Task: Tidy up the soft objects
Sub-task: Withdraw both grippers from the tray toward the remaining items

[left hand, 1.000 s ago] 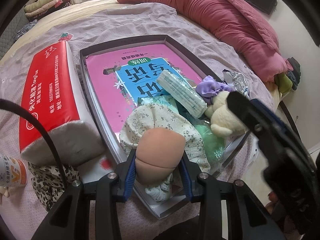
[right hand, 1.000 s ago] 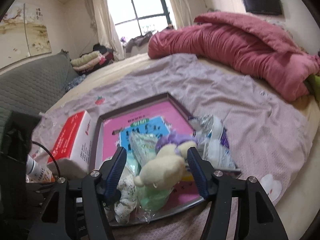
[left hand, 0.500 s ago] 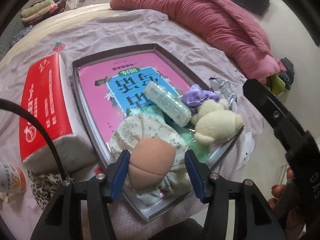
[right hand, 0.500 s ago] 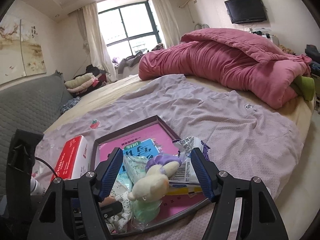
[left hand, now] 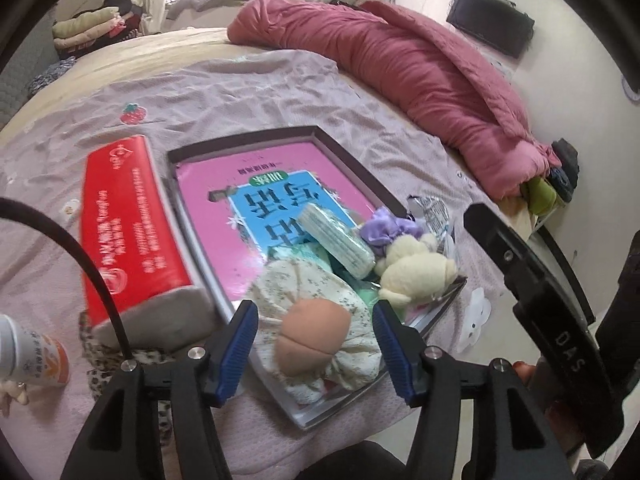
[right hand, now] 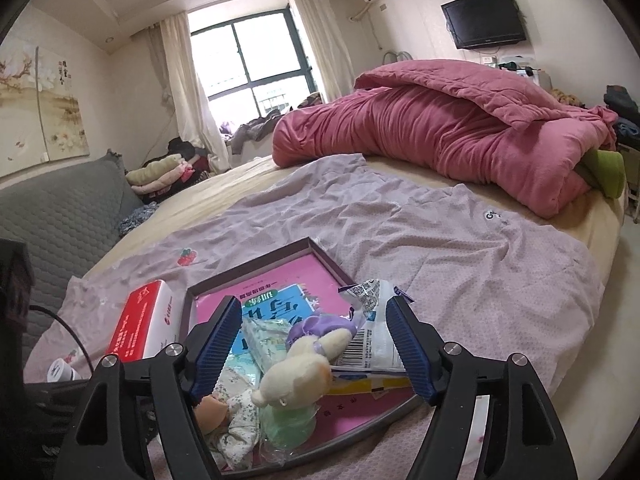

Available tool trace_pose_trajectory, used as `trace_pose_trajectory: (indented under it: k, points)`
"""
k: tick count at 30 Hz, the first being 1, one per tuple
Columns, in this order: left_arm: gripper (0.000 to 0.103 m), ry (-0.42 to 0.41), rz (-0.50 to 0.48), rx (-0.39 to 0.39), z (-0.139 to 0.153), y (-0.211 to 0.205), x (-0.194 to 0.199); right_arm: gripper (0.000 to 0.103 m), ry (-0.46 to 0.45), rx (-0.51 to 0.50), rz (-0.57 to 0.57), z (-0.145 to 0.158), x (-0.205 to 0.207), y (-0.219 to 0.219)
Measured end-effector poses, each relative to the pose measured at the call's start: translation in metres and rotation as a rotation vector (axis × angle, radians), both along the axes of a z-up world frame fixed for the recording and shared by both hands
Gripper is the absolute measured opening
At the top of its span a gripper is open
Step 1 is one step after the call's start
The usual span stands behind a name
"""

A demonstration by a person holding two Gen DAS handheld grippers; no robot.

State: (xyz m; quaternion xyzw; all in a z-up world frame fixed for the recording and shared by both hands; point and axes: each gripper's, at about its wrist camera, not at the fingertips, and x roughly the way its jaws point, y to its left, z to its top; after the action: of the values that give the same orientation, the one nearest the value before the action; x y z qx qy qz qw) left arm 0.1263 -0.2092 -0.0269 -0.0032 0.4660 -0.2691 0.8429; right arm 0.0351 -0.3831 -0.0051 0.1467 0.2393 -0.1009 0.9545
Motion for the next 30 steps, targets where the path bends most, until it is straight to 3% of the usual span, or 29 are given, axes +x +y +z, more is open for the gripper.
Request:
trace_pose_trajectory:
  k: [16, 30]
  points:
    - [0.06, -0.077, 0.127, -0.056, 0.047, 0.072, -0.011, 0.077, -0.084, -0.099, 0.075, 0.033, -0.009, 0.038]
    - [0.06, -0.11, 0.266, -0.078, 0.069, 0.152, -0.028, 0.077, -0.109, -0.116, 0.288, 0.063, -0.01, 0.12]
